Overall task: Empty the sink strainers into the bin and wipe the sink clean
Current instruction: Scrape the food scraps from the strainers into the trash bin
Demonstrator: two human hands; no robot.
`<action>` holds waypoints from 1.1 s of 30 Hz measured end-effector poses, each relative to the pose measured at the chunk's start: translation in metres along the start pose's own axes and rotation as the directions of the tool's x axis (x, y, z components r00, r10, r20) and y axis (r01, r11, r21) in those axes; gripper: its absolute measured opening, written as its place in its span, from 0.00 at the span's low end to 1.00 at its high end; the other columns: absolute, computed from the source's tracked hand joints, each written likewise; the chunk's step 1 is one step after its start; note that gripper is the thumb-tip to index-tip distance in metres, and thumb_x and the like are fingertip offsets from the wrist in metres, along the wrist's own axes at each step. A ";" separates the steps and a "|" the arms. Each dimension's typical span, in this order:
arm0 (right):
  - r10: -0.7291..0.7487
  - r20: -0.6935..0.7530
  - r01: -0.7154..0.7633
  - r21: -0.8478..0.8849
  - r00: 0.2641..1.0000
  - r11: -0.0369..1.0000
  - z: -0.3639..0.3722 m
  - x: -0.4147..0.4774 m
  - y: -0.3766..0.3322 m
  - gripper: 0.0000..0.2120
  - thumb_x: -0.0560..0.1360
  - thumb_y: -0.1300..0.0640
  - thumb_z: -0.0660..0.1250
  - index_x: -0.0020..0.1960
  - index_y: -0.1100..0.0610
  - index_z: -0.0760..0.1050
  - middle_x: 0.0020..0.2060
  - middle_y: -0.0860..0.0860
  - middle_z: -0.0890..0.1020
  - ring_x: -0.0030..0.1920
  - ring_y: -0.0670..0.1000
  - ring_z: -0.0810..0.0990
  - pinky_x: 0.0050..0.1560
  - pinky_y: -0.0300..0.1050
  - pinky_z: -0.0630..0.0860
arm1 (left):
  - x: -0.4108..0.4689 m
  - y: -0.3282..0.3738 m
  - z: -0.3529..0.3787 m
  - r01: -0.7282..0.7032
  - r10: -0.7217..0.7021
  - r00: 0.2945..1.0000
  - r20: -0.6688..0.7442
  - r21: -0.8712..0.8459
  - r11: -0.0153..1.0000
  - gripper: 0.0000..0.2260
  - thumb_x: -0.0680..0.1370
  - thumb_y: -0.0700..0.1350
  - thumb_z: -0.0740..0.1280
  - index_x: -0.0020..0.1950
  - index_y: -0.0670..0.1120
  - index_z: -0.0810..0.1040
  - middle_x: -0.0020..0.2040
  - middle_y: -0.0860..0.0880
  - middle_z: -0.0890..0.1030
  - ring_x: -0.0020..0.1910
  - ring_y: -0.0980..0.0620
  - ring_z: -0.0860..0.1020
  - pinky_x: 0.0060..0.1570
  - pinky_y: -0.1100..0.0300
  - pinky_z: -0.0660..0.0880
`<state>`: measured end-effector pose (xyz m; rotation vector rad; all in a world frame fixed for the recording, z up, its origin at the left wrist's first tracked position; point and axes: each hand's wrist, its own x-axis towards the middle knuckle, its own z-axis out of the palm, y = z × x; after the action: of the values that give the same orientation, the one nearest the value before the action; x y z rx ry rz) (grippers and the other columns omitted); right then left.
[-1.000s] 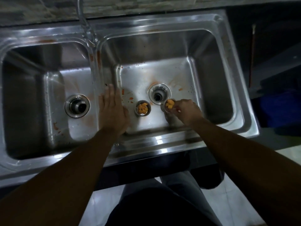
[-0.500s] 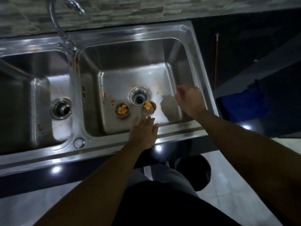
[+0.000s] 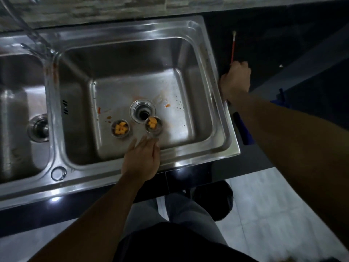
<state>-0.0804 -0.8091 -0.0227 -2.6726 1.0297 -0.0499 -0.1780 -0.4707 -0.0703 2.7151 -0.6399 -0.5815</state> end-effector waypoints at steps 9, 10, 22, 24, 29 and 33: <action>-0.045 0.092 0.047 -0.017 0.995 0.999 -0.017 0.009 -0.003 0.12 0.74 0.58 0.67 0.55 0.63 0.80 0.57 0.63 0.77 0.53 0.62 0.79 0.55 0.48 0.79 | 0.000 -0.005 0.000 -0.057 0.056 0.998 -0.008 -0.060 0.997 0.25 0.83 0.52 0.46 0.77 0.46 0.65 0.71 0.42 0.76 0.74 0.47 0.70 0.79 0.47 0.56; -0.094 0.062 0.094 -0.010 0.994 0.995 -0.016 0.003 -0.007 0.11 0.75 0.58 0.67 0.54 0.62 0.81 0.56 0.62 0.77 0.51 0.61 0.80 0.52 0.45 0.78 | 0.000 -0.004 0.000 -0.056 0.056 0.998 -0.005 -0.070 0.996 0.24 0.83 0.51 0.47 0.78 0.47 0.65 0.71 0.42 0.76 0.74 0.47 0.70 0.79 0.47 0.56; -0.409 0.419 0.109 0.578 0.811 0.809 0.020 -0.145 -0.087 0.27 0.78 0.71 0.61 0.74 0.52 0.68 0.47 0.59 0.81 0.44 0.57 0.83 0.47 0.51 0.82 | 0.004 -0.015 -0.022 0.132 -0.116 0.991 0.069 -0.325 0.937 0.16 0.84 0.53 0.52 0.56 0.45 0.74 0.53 0.40 0.82 0.52 0.38 0.80 0.52 0.50 0.75; -0.332 0.465 -0.111 0.700 0.820 0.706 0.030 -0.163 -0.097 0.21 0.77 0.71 0.65 0.70 0.61 0.71 0.52 0.65 0.82 0.51 0.63 0.83 0.56 0.59 0.80 | 0.013 -0.035 -0.028 0.220 -0.191 0.974 0.123 -0.291 0.931 0.13 0.84 0.48 0.55 0.57 0.42 0.74 0.57 0.36 0.81 0.56 0.35 0.79 0.54 0.48 0.74; -0.362 0.249 0.048 0.764 0.898 0.644 0.048 -0.204 -0.106 0.12 0.71 0.63 0.74 0.54 0.62 0.79 0.46 0.59 0.85 0.42 0.48 0.85 0.50 0.42 0.82 | 0.023 -0.106 -0.038 0.413 -0.355 0.898 0.259 -0.223 0.883 0.18 0.80 0.43 0.60 0.70 0.39 0.71 0.64 0.34 0.77 0.63 0.33 0.76 0.65 0.47 0.73; -0.537 0.016 0.447 0.534 0.844 0.718 0.064 -0.232 -0.096 0.09 0.80 0.58 0.65 0.58 0.57 0.81 0.47 0.52 0.84 0.43 0.45 0.81 0.49 0.35 0.77 | 0.037 -0.136 -0.036 0.508 -0.423 0.851 0.312 -0.283 0.813 0.22 0.80 0.45 0.64 0.71 0.37 0.69 0.68 0.35 0.74 0.66 0.35 0.74 0.64 0.50 0.72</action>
<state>-0.1820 -0.5717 -0.0434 -2.3105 0.1671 -0.1731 -0.0831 -0.3650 -0.0995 2.4614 0.1146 -1.0386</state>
